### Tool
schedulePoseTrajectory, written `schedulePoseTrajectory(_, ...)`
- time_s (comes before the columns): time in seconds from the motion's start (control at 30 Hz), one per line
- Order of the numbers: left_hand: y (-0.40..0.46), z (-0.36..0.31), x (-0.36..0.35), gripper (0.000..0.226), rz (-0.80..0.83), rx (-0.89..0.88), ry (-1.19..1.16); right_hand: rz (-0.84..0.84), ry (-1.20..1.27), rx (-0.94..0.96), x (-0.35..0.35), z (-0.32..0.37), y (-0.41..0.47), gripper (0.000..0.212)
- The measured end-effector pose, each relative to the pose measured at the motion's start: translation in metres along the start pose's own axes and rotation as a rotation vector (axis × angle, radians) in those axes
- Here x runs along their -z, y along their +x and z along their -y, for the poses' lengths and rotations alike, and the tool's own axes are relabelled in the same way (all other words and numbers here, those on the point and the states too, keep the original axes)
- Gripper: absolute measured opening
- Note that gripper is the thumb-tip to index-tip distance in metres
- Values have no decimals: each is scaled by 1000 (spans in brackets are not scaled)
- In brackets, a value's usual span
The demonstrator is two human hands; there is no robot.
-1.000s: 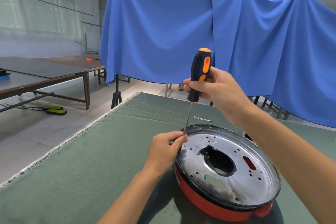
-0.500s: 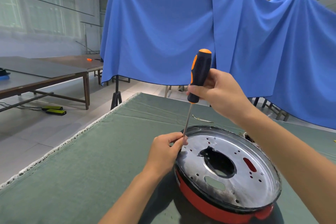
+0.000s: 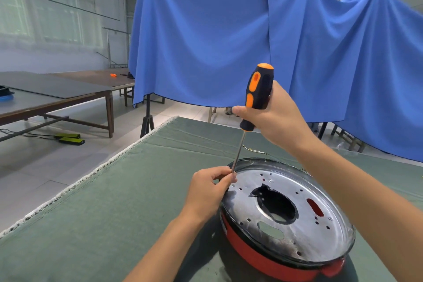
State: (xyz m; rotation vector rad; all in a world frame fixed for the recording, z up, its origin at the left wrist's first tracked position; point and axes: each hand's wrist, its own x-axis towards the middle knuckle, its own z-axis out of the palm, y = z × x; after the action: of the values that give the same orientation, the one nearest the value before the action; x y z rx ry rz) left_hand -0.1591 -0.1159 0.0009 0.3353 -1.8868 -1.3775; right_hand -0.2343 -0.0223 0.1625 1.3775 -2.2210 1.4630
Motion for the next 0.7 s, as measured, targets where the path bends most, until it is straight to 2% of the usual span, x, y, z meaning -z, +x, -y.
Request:
schedulePoseTrajectory(0.1,-1,-1,0,26,-15,-2,10,-33,-30,-6,-7,2,0,40)
schedulePoseTrajectory(0.23,-1,-1,0,25,6,43,-49,152,174,-74,-1,8,-3,25)
schedulePoseTrajectory(0.3,0,0,0,19,9,31,-35,188,176,-68,4,7,-3,18)
schedulePoseTrajectory(0.33,0,1,0,18,8,18,-22,163,132,-49,5,7,-3,17)
schedulePoseTrajectory(0.47,0,1,0,29,2,20,-15,-74,-118,-63,-3,6,-3,36)
schedulePoseTrajectory(0.53,0,1,-1,30,4,46,-45,-104,-166,-45,-8,9,-5,38)
schedulePoseTrajectory(0.6,1,2,-1,29,6,52,-50,-37,-87,-42,-8,12,-6,34)
schedulePoseTrajectory(0.7,3,5,0,27,15,53,-54,118,142,-61,0,15,-4,17)
